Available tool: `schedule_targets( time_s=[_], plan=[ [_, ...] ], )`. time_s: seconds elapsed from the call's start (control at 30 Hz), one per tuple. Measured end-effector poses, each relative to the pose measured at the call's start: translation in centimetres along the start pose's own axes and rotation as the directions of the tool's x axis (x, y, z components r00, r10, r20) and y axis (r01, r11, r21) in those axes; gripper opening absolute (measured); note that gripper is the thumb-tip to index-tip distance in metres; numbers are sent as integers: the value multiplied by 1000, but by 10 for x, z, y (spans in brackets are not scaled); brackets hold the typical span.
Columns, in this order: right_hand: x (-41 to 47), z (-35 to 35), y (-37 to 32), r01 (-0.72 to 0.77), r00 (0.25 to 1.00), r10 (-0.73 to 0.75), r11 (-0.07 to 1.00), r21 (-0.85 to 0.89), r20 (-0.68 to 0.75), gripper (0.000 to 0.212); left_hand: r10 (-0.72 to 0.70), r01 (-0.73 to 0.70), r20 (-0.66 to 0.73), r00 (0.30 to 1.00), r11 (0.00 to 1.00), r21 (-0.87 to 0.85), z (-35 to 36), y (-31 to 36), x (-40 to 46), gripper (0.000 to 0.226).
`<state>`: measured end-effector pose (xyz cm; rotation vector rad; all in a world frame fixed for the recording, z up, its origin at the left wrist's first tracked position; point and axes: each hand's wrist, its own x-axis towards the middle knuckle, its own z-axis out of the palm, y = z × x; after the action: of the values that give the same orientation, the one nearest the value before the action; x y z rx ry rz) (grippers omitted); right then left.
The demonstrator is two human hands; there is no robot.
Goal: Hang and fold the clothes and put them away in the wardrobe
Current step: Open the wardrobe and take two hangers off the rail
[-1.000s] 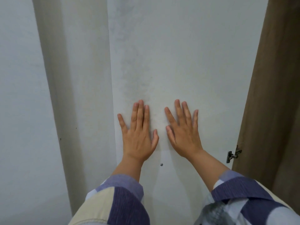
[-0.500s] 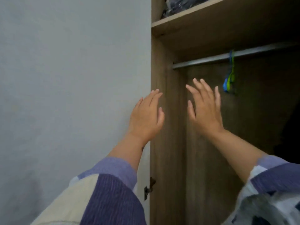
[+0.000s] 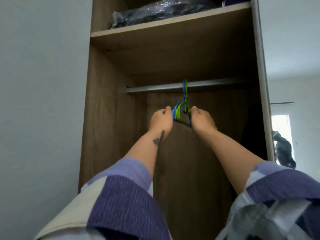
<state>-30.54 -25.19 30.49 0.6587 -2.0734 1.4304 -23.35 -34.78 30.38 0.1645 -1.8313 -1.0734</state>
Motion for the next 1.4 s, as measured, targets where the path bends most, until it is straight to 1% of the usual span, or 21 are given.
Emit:
schedule_targets(
  time_s=[0.1, 0.17, 0.2, 0.27, 0.33, 0.4, 0.5, 0.57, 0.63, 0.7, 0.77, 0.9, 1.1, 1.17, 1.23, 1.3, 1.4],
  plan=[
    [11, 16, 3, -14, 1000, 12, 997, 82, 18, 56, -59, 60, 23, 998, 996, -68, 8, -6, 18, 42],
    [12, 21, 5, 10, 999, -16, 989, 150, 43, 59, -33, 35, 25, 999, 998, -53, 11, -10, 23, 44],
    [10, 22, 6, 22, 998, -32, 989, 146, 61, 60, -13, 13, 17, 1000, 1000, -23, 11, -11, 22, 44],
    [4, 22, 7, 58, 993, -63, 997, 55, 99, 60, 20, -20, 25, 1000, 1000, 17, 10, -15, 21, 44],
    [1, 21, 7, 73, 993, -70, 997, -29, 96, 62, 25, -25, 52, 998, 1000, 11, 8, -18, 23, 45],
    [1, 18, 8, 80, 994, -76, 996, -48, 81, 65, 51, -52, 27, 998, 998, 21, 5, -18, 27, 47],
    [4, 17, 7, 63, 997, -62, 997, -36, 43, 57, 131, -131, 13, 991, 986, 100, 3, -13, 34, 44],
    [8, 17, 3, 59, 998, -56, 996, -73, 37, 51, 182, -176, -24, 983, 972, 158, 2, -8, 38, 44],
    [10, 16, -3, 61, 998, -63, 991, -123, -5, 48, 214, -199, -91, 973, 968, 153, 0, -1, 44, 43],
    [11, 19, -7, 58, 997, -66, 986, -155, -41, 47, 227, -207, -127, 966, 967, 151, -5, 6, 50, 44],
    [9, 23, -8, 61, 996, -70, 984, -170, -49, 46, 226, -202, -140, 964, 965, 170, -10, 6, 53, 44],
    [5, 33, -4, 34, 998, -42, 987, -160, -47, 49, 220, -197, -160, 962, 969, 148, -20, -13, 46, 40],
    [-7, 40, 0, 27, 992, -46, 986, -162, -114, 49, 208, -193, -145, 967, 975, 110, -36, -48, 19, 41],
    [-13, 38, -2, 4, 993, -18, 993, -118, -118, 51, 185, -173, -152, 971, 981, 90, -42, -56, 7, 42],
    [-20, 34, -4, -20, 993, 12, 998, -65, -115, 54, 154, -134, -165, 974, 983, 129, -45, -60, -8, 42],
    [-27, 27, -6, -22, 996, 18, 999, -34, -93, 56, 137, -101, -195, 971, 978, 184, -46, -62, -26, 42],
    [-41, 19, -8, 1, 999, 0, 1000, 17, -39, 58, 120, -67, -242, 963, 975, 214, -44, -61, -59, 42]
  ],
)
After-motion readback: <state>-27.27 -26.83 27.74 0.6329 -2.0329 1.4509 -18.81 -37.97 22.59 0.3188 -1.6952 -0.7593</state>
